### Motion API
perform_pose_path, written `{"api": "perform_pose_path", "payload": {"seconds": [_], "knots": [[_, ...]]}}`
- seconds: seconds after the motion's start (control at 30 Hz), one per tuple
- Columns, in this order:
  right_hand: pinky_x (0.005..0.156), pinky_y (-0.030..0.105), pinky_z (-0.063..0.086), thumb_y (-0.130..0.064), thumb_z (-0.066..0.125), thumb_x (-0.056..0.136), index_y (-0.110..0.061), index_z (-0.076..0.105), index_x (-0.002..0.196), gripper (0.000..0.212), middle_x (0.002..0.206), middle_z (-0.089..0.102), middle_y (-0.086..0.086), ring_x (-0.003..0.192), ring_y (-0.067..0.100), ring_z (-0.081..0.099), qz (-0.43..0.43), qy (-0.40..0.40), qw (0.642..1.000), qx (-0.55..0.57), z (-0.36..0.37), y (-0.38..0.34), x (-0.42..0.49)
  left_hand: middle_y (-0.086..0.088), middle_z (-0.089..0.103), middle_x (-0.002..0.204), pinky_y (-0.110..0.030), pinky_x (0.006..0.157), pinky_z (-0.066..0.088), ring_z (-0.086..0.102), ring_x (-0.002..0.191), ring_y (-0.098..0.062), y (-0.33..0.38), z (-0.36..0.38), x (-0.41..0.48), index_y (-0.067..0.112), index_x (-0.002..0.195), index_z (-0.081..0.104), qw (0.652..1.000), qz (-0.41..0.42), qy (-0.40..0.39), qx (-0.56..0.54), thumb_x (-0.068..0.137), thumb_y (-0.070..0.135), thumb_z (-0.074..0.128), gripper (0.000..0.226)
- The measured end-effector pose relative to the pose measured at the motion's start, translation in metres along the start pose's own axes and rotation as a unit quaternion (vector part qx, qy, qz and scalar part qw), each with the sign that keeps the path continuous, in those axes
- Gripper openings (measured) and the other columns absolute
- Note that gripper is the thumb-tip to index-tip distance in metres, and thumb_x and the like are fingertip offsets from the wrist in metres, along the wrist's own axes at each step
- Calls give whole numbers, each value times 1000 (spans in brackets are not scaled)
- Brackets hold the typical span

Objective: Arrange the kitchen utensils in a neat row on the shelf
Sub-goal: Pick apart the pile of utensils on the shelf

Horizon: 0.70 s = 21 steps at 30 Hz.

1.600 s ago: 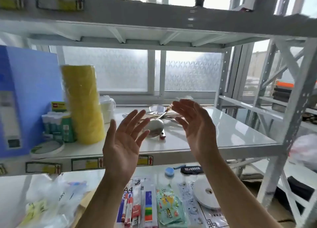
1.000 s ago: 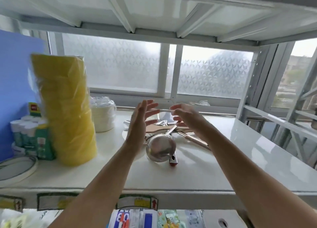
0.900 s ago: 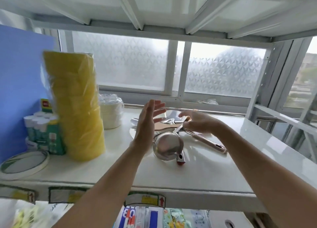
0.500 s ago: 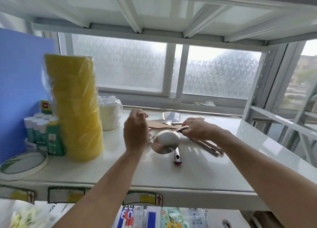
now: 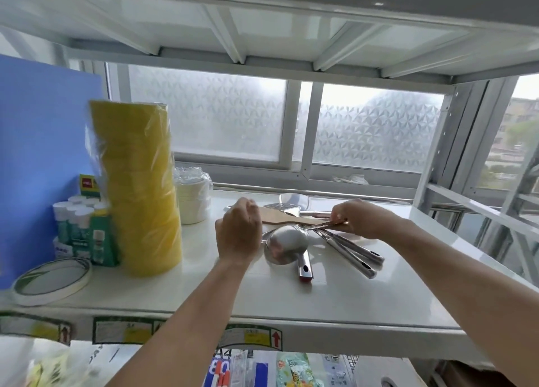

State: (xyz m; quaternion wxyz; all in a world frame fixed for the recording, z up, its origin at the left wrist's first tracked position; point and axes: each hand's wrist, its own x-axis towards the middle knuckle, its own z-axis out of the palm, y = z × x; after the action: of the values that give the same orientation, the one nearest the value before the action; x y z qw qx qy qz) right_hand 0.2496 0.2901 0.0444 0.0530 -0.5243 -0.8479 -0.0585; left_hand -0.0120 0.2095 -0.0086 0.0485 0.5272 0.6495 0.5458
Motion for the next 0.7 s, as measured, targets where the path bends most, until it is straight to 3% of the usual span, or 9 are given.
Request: {"api": "perform_pose_path", "payload": {"seconds": [0.1,0.23,0.33,0.43,0.5,0.6,0.7], "knots": [[75,33,53,-44,69,86,-31,71,97,17,91,71,-9,83,18,67,-63,65,996,-24,-8,6,-6,-13,66,118,-44,81,51,66,99,-38,3,-2,-9,8,123,60,999,-16,-37,11,98,12,43,30],[67,30,54,-19,73,77,-30,72,84,13,75,65,-13,69,5,62,-138,116,983,-27,-25,12,-17,-10,61,132,-45,96,45,59,117,-38,1,-1,1,10,129,56,996,-80,-29,5,103,20,35,34],[61,25,50,-33,78,81,-28,72,76,9,66,61,-13,63,1,59,-136,158,978,-10,-42,8,-27,-13,57,139,-45,98,42,57,121,-39,0,-3,4,6,133,53,994,-102,-14,-35,104,23,35,38],[59,26,47,-55,71,82,-24,64,67,35,59,58,-10,58,3,54,-75,188,979,22,-54,17,-37,-12,64,129,-45,98,44,58,118,-37,-3,-4,7,10,132,56,993,-102,-9,-64,106,38,26,48],[56,27,45,-56,66,85,-20,63,62,43,53,57,-3,51,10,53,-25,194,979,52,-54,27,-41,-9,71,119,-42,94,44,60,114,-35,-5,-4,9,14,125,60,992,-80,5,-93,103,46,21,55],[42,22,40,-39,70,89,-14,68,74,29,52,60,2,36,9,49,79,155,966,192,-39,43,-45,-8,73,112,-44,93,49,64,108,-32,-3,-2,5,17,118,65,998,-2,-32,-57,101,46,25,53],[42,25,41,-12,72,88,-6,65,95,11,61,59,10,44,16,51,194,104,926,307,-16,62,-51,-9,73,112,-43,92,51,66,107,-32,-4,6,-2,21,120,67,991,80,-101,18,102,45,29,49]]}}
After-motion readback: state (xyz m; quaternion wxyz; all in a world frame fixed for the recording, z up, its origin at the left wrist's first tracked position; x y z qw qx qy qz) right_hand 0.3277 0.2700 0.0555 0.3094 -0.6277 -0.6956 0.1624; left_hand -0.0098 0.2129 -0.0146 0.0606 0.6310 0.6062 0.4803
